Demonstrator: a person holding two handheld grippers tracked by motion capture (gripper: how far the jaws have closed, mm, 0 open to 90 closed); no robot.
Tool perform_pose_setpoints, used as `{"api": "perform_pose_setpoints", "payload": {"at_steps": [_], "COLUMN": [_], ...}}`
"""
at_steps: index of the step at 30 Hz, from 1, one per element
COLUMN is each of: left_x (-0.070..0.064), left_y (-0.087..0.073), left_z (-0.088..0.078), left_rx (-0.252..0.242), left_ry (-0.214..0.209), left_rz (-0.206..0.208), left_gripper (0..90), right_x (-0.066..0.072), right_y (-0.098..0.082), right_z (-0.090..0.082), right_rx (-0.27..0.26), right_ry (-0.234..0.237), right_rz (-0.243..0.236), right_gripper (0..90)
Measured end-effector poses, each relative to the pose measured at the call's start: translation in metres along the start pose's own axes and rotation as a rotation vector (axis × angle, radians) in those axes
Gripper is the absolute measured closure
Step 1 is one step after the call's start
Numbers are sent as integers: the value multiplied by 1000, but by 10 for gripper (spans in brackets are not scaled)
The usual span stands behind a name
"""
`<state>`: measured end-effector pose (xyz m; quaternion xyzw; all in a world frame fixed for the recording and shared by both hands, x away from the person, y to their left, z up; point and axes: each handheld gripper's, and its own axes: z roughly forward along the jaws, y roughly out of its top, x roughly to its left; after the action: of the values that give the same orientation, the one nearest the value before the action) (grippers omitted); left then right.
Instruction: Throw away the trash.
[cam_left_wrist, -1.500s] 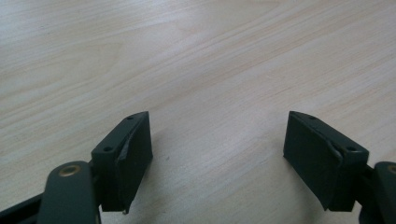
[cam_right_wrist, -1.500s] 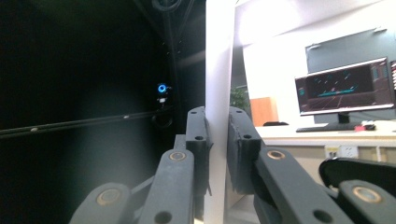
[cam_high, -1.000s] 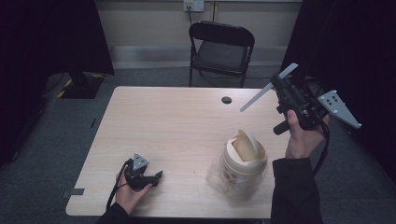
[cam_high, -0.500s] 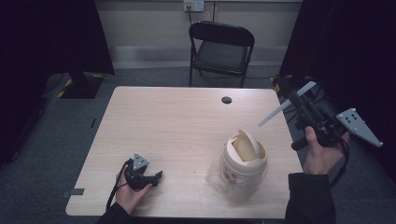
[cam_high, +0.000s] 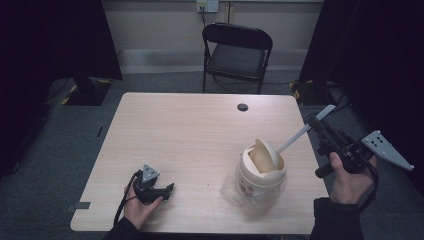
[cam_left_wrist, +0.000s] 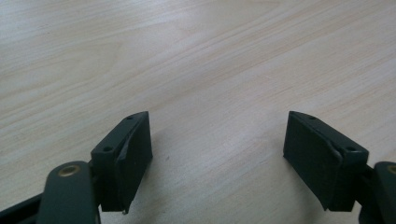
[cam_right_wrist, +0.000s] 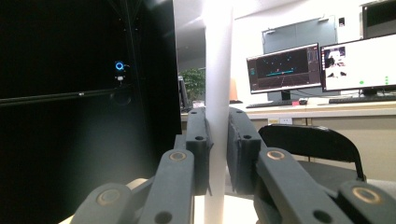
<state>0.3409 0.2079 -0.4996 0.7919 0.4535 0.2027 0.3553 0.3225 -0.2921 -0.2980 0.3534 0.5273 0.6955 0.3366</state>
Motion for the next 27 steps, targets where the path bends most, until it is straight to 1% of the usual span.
{"api": "perform_pose_setpoints", "payload": {"at_steps": [2, 5, 6, 9, 12, 14, 15, 16, 18, 20, 21, 22, 23, 25, 26, 27], "left_x": [0, 0, 0, 0, 0, 0, 0, 0, 0, 0, 0, 0, 0, 0, 0, 0], "left_y": [0, 0, 0, 0, 0, 0, 0, 0, 0, 0, 0, 0, 0, 0, 0, 0], "left_z": [0, 0, 0, 0, 0, 0, 0, 0, 0, 0, 0, 0, 0, 0, 0, 0], "left_rx": [0, 0, 0, 0, 0, 0, 0, 0, 0, 0, 0, 0, 0, 0, 0, 0], "left_ry": [0, 0, 0, 0, 0, -1, -1, -1, 0, 0, 0, -1, 0, 0, -1, -1], "left_rz": [0, 0, 0, 0, 0, 0, 0, 0, 0, 0, 0, -1, -1, 0, 0, 0], "left_gripper": [231, 231, 231, 231, 231, 231, 231, 231, 231, 231, 231, 231, 231, 231, 231, 231], "right_x": [0, 0, 0, -1, -2, -5, -5, -5, -8, -8, -8, -10, -10, -11, -11, -11], "right_y": [-2, -5, -10, -17, -23, -33, -33, -36, -46, -51, -51, -55, -55, -61, -64, -64], "right_z": [-2, -3, -3, -2, -1, 0, 0, 1, 3, 4, 4, 6, 6, 8, 9, 9], "right_rx": [10, 22, 41, 69, 84, 111, 111, 118, 145, 162, 162, 176, 176, 191, 195, 195], "right_ry": [7, 16, 27, 37, 41, 43, 43, 47, 51, 50, 50, 53, 53, 47, 47, 47], "right_rz": [11, 14, 26, 48, 58, 77, 77, 88, 103, 110, 110, 119, 119, 128, 137, 137], "right_gripper": [816, 816, 816, 815, 815, 814, 814, 814, 813, 813, 813, 811, 811, 792, 754, 754]}}
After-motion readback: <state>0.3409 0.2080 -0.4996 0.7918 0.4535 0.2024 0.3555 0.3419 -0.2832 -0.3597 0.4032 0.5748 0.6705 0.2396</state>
